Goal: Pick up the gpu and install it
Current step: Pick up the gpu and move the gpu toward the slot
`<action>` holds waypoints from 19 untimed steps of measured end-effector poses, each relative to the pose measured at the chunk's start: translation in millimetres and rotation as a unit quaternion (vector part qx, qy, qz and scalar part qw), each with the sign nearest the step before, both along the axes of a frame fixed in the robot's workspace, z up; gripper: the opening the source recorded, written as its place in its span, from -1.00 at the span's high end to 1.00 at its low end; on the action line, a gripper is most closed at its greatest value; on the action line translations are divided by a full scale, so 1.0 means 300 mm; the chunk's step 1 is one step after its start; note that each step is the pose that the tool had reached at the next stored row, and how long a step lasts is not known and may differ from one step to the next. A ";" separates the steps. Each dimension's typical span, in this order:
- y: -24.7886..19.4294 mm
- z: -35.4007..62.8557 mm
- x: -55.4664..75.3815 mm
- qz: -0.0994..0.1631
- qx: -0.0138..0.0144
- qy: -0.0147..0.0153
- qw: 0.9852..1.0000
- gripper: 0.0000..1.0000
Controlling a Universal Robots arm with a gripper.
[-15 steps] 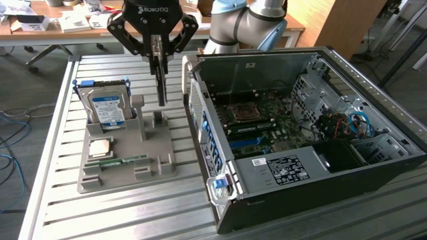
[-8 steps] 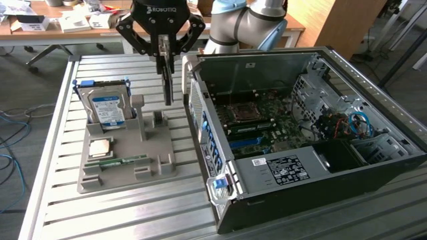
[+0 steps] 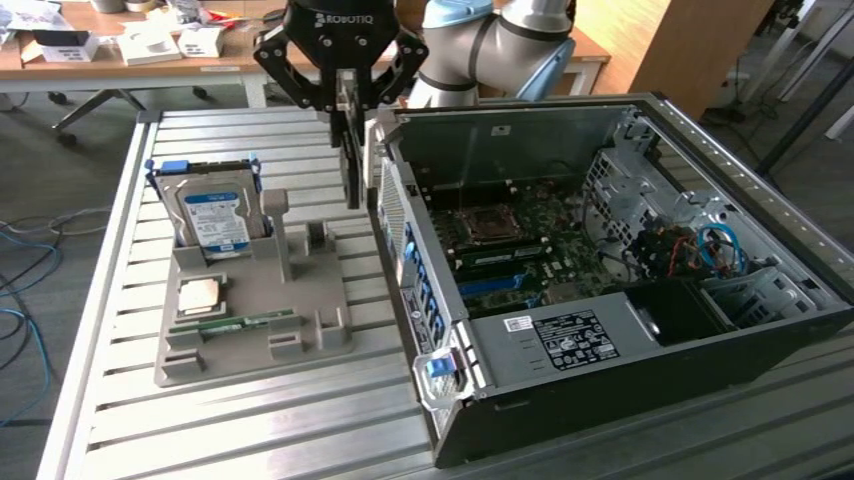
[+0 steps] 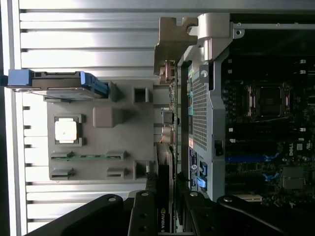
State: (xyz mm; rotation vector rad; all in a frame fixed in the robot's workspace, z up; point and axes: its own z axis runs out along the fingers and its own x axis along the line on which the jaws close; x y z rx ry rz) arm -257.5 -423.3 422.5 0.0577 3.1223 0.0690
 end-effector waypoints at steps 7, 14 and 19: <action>0.000 0.000 0.041 0.000 0.000 0.000 1.000 0.47; 0.000 0.000 0.088 0.000 0.000 0.000 1.000 0.47; 0.000 0.000 0.130 0.000 0.000 0.000 1.000 0.47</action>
